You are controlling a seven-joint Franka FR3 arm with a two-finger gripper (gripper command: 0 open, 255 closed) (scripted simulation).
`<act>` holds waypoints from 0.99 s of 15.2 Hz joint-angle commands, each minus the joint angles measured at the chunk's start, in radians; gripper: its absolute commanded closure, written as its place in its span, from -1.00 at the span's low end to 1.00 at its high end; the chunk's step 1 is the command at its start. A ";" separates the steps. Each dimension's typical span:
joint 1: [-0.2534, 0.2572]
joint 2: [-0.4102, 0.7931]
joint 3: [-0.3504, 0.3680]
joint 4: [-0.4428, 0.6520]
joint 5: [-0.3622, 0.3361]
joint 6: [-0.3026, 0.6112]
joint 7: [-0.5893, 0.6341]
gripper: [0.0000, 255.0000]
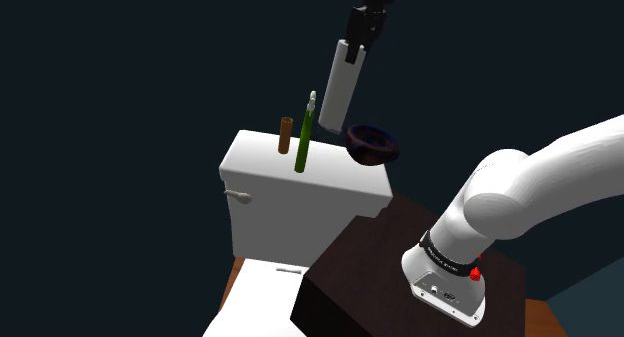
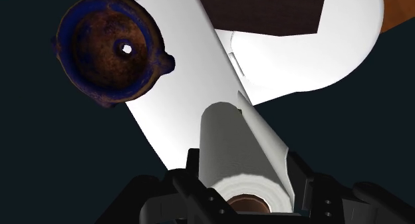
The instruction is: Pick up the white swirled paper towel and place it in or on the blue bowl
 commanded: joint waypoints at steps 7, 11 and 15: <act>-0.043 -0.035 -0.120 0.085 -0.060 -0.123 -0.148 1.00; -0.065 -0.031 -0.190 0.153 -0.096 -0.184 -0.237 1.00; -0.084 -0.009 -0.261 0.239 -0.131 -0.244 -0.331 1.00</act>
